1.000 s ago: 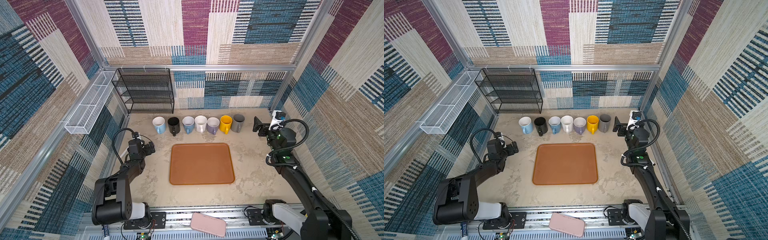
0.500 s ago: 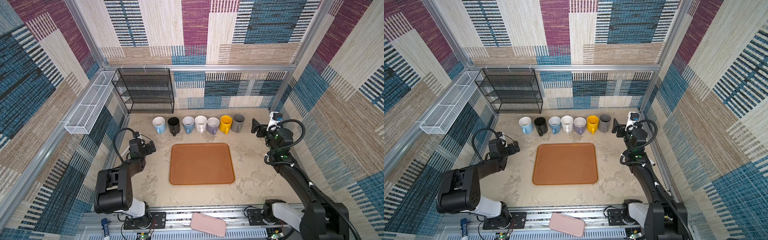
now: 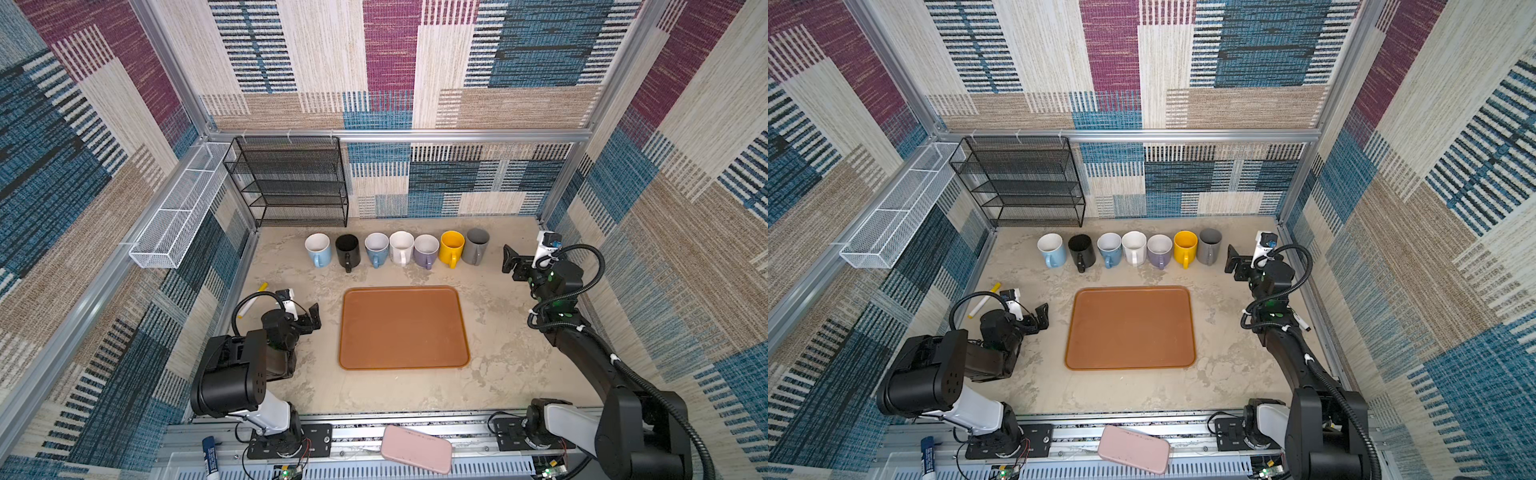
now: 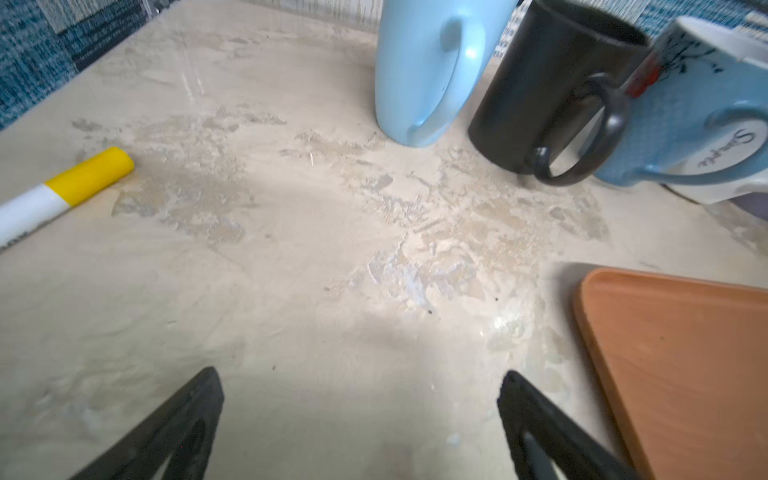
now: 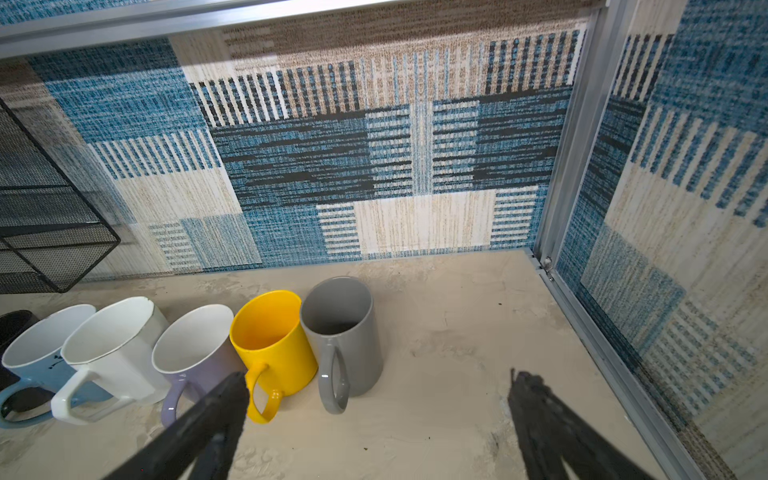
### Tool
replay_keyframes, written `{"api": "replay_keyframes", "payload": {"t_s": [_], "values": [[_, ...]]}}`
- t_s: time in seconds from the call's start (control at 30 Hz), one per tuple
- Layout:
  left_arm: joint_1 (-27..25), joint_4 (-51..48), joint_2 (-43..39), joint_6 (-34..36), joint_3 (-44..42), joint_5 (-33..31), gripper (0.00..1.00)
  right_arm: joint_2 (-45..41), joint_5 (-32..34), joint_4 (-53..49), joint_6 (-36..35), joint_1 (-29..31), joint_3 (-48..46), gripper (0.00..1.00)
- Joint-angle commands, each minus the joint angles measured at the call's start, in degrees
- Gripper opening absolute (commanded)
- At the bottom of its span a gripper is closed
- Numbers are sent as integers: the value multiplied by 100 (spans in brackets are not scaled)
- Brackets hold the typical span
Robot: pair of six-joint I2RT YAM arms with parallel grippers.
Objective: Turn the mug right side up
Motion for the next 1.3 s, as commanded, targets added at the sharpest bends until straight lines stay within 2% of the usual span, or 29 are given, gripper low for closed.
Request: {"api": "replay_keyframes", "payload": {"t_s": [0.0,0.1,0.27,0.53,0.87,0.93,1.0,1.07,1.27], "values": [[21,43,-53,332,486,724,100,9,-49,746,16,-33,-294,100],[-63,-648,-35,522,867,858,100,106,-23,1229,24,-60,-662,100],[-77,-696,-27,526,898,819,100,269,62,2265,108,-100,-1343,100],[-126,-734,-49,551,896,750,100,847,-101,3017,161,-207,-1699,100],[-121,-731,-47,551,894,746,100,1712,-592,4162,45,-289,-2004,100],[-122,-735,-41,551,897,745,100,1735,-630,3984,9,-289,-1921,100],[-122,-731,-44,552,896,746,100,1922,-971,4166,-210,-244,-1923,99],[-122,-739,-48,551,893,745,100,2294,181,4856,-482,328,-2102,100],[-124,-755,-37,552,911,746,100,2215,382,4662,-417,344,-2090,100]]}}
